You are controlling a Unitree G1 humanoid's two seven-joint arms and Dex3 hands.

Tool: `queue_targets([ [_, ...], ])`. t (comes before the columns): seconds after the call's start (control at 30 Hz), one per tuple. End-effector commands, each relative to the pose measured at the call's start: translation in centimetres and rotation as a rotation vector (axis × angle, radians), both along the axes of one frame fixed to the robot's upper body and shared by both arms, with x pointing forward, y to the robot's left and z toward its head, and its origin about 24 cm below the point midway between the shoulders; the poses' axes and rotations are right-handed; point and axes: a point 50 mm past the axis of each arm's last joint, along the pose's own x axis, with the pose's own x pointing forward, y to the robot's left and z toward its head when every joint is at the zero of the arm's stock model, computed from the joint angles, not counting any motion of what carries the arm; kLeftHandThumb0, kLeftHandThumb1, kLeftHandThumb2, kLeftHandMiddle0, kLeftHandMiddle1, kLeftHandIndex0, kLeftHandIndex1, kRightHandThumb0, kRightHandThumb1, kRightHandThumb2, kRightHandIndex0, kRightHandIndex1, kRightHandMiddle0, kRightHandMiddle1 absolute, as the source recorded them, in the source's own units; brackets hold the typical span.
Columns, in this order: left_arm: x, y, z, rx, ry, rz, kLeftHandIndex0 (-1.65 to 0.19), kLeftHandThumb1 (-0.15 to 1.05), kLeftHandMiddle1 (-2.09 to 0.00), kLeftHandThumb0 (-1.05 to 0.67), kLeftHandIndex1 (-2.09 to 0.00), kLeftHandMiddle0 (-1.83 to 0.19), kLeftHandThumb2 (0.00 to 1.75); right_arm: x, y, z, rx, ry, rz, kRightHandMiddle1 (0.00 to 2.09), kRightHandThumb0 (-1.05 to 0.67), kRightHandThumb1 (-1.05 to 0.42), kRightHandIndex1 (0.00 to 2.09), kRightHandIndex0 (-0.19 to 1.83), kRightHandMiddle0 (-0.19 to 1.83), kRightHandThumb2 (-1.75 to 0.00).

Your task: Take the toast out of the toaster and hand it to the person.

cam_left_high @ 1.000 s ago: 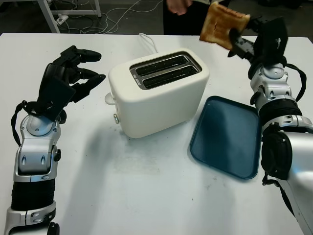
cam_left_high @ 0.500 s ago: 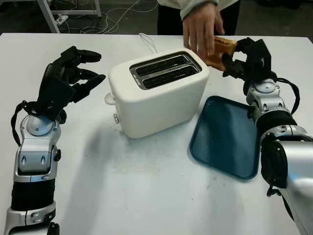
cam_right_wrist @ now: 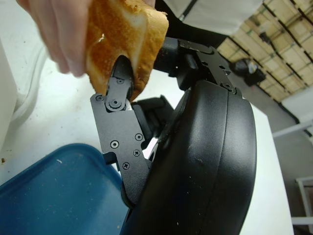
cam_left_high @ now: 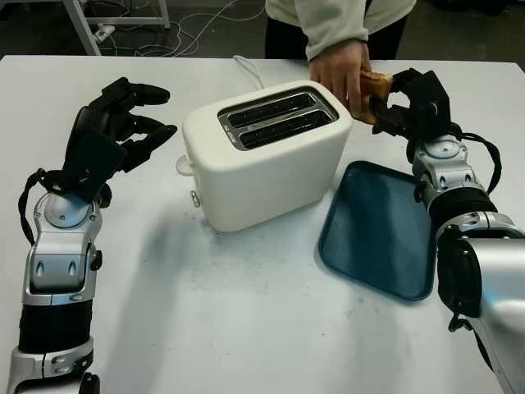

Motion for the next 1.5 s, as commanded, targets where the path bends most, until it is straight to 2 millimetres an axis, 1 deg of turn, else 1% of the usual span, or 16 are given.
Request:
queue_targets([
  [0.0,0.0,0.0,0.0,0.003,-0.011,-0.001,-0.39,0.91,-1.10,-0.88,-0.89,-0.42,0.00,-0.1,-0.3,0.0,-0.004,0.009,-0.010,1.75,-0.12,-0.92,1.75,0.73,0.35,-0.54],
  [0.47,-0.1,0.0,-0.1,0.001,0.001,0.001,-0.38,0.91,-1.11,-0.88,-0.90,-0.41,0.00,-0.1,-0.3,0.2,-0.002,-0.006,0.016,1.75,-0.11,-0.92,1.75,0.71,0.32,-0.55],
  [0.7,-0.1,0.0,0.0,-0.001,0.004,0.000,-0.37,0.91,-1.11,-0.86,-0.91,-0.41,0.00,-0.1,0.0,0.4,-0.008,-0.028,0.043,1.75,-0.13,-0.92,1.75,0.75,0.40,-0.54],
  [0.77,-0.2,0.0,0.0,-0.002,0.009,-0.001,-0.37,0.91,-1.11,-0.88,-0.90,-0.40,0.00,-0.2,0.0,0.3,0.023,-0.051,0.067,1.75,-0.18,-0.92,1.75,0.77,0.42,-0.51],
  [0.8,-0.2,0.0,0.0,-0.003,0.010,-0.002,-0.37,0.91,-1.11,-0.88,-0.90,-0.40,0.00,-0.3,0.0,0.3,0.019,-0.067,0.080,1.75,-0.23,-0.92,1.75,0.78,0.43,-0.50],
  [0.83,-0.1,0.0,0.0,-0.001,0.010,-0.003,-0.37,0.91,-1.11,-0.87,-0.90,-0.40,0.00,-0.4,0.0,0.2,0.001,-0.081,0.100,1.73,-0.32,-0.92,1.75,0.73,0.43,-0.48],
  [0.87,-0.1,0.0,0.0,0.000,0.009,-0.003,-0.37,0.91,-1.11,-0.87,-0.90,-0.41,0.00,-0.6,0.0,0.2,-0.017,-0.089,0.117,1.35,-0.45,-0.92,1.44,0.59,0.42,-0.49],
  [0.9,-0.1,0.1,0.0,0.004,0.008,-0.001,-0.37,0.91,-1.11,-0.87,-0.91,-0.41,0.00,-0.7,0.0,0.1,-0.022,-0.089,0.152,1.10,-0.51,-0.92,1.24,0.54,0.44,-0.51],
  [0.93,-0.1,0.1,0.0,0.004,0.008,0.001,-0.37,0.91,-1.11,-0.87,-0.91,-0.41,0.00,-0.8,0.0,0.1,-0.019,-0.079,0.196,0.69,-0.56,-0.92,0.85,0.33,0.33,-0.57],
  [0.97,-0.1,0.1,0.0,0.005,0.007,0.002,-0.37,0.91,-1.11,-0.87,-0.91,-0.41,0.00,-0.9,-0.1,0.0,-0.021,-0.068,0.238,0.42,-0.59,-0.92,0.58,0.21,0.25,-0.62],
  [1.0,-0.1,0.1,0.0,0.008,0.006,0.002,-0.37,0.91,-1.11,-0.87,-0.91,-0.41,0.00,-1.0,-0.2,0.0,-0.025,-0.062,0.271,0.25,-0.61,-0.92,0.38,0.14,0.20,-0.65],
  [1.03,-0.1,0.1,0.0,0.009,0.006,0.002,-0.37,0.91,-1.11,-0.87,-0.91,-0.41,0.00,-1.1,-0.3,0.0,-0.033,-0.061,0.292,0.14,-0.61,-0.92,0.25,0.09,0.17,-0.67],
  [1.07,-0.1,0.1,0.0,0.009,0.006,0.001,-0.37,0.91,-1.11,-0.87,-0.91,-0.41,0.00,-1.2,-0.4,-0.1,-0.039,-0.062,0.303,0.06,-0.63,-0.92,0.11,0.03,0.11,-0.67],
  [1.13,-0.1,0.1,0.0,0.005,0.003,0.000,-0.37,0.90,-1.11,-0.87,-0.91,-0.41,0.00,-1.4,-0.6,-0.1,-0.037,-0.071,0.305,0.02,-0.65,-0.92,0.03,0.01,0.06,-0.67],
  [1.3,-0.1,0.1,-0.1,-0.008,0.009,0.001,-0.38,0.90,-1.11,-0.87,-0.90,-0.41,0.00,-2.1,-1.1,-0.2,-0.055,-0.137,0.252,0.01,-0.65,-0.92,0.01,0.02,0.05,-0.64],
  [1.47,-0.5,0.2,-0.3,-0.042,0.008,0.000,-0.38,0.90,-1.11,-0.85,-0.90,-0.40,0.00,-4.5,-1.8,-2.0,0.058,-0.213,0.224,0.00,-0.60,-0.92,0.00,0.00,0.04,-0.65],
])
